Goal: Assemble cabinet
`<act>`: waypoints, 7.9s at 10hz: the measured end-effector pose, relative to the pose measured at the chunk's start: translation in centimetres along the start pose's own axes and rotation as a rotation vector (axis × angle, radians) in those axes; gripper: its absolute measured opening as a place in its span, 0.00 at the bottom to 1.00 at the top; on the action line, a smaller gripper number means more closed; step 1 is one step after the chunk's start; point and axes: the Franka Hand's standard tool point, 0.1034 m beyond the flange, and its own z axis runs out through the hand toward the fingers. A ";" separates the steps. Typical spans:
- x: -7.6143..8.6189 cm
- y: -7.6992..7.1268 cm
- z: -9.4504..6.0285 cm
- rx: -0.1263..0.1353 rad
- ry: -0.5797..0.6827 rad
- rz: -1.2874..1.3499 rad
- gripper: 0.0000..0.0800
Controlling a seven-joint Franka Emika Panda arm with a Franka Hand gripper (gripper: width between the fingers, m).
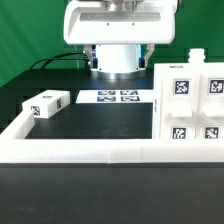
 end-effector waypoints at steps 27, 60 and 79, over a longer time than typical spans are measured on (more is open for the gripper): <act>-10.3 15.3 10.1 -0.010 -0.051 0.304 1.00; 6.4 -6.2 -7.6 0.018 0.063 0.153 0.70; 13.4 -9.5 -7.0 -0.015 0.071 -0.004 0.70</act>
Offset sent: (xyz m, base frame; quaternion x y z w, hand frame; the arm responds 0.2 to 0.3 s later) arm -0.0335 -0.0831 -0.0141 0.0160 -0.0414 0.0931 0.9947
